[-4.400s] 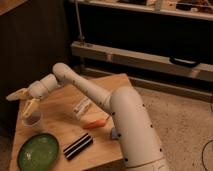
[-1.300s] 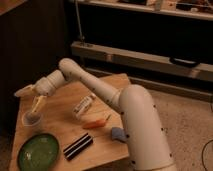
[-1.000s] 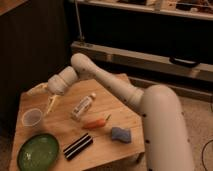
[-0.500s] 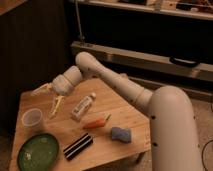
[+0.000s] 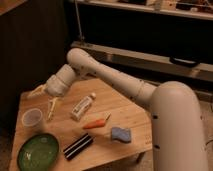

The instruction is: Place the eraser in the ceramic cup

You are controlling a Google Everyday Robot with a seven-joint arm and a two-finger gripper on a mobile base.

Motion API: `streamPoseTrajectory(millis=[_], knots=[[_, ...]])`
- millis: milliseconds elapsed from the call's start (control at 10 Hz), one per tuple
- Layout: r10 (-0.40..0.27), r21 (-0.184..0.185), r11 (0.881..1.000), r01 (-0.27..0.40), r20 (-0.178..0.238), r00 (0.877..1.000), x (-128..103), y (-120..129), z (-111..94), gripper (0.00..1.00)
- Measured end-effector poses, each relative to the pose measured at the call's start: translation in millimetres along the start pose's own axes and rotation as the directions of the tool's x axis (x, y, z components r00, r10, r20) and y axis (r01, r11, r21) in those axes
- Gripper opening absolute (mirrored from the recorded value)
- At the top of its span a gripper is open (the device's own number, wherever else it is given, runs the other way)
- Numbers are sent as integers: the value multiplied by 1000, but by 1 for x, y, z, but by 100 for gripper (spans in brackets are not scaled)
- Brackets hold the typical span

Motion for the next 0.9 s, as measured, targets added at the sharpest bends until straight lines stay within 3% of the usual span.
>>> streamPoseTrajectory(millis=[100,200,300,700,900], knots=[[19,-4,1000,-20,-114,993,-2,10,4,80],[42,5,999,-42,-211,977,-6,24,5,80],[69,20,998,-66,-267,961,-4,42,3,80],[146,147,984,-101,-340,929,9,125,-22,80],[179,218,971,-99,-386,905,17,155,-37,80]])
